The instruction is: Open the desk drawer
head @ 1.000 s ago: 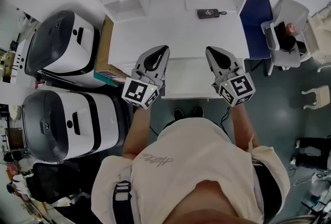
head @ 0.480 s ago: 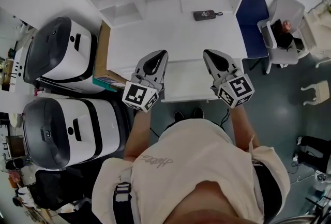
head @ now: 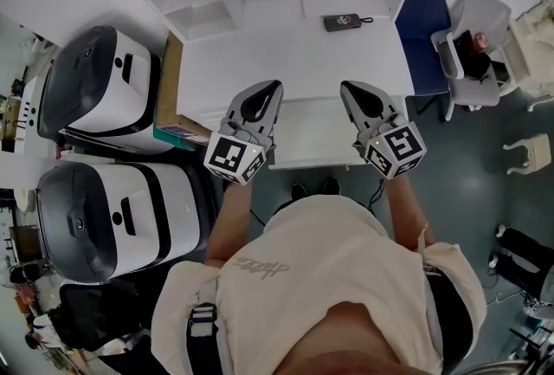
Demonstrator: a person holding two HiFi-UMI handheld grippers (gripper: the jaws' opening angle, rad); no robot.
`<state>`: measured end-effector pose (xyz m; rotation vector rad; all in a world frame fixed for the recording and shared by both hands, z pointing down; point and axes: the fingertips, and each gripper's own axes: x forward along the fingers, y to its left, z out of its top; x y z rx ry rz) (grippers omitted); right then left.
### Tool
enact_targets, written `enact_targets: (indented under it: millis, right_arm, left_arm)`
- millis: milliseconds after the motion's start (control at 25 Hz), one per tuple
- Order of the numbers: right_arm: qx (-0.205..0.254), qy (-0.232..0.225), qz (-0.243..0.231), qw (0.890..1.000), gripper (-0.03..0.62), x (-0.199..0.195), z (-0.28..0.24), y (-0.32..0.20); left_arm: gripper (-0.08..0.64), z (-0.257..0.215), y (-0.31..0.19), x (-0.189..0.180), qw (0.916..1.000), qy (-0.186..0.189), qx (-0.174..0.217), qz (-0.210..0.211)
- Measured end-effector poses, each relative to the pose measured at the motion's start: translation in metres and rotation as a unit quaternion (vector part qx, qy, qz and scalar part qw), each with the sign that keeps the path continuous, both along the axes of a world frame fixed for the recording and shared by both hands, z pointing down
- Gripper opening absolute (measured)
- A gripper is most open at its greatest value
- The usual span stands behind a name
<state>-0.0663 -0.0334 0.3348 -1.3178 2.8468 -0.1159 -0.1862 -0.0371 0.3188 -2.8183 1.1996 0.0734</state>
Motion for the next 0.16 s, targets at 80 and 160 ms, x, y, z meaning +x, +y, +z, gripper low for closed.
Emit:
enact_targets:
  millis: [80,160]
  right_arm:
    - [0.000,-0.002,-0.001,1.000,-0.006,-0.0013,0.0009,-0.0014]
    - [0.000,-0.003,-0.003,1.000,-0.006,-0.0029,0.0018,-0.0024]
  left_arm:
    - [0.002,0.0002,-0.0024,0.0001,1.0000,0.001,-0.001,-0.001]
    - [0.002,-0.0001,-0.0046,0.0000,1.0000,0.002,-0.002,-0.002]
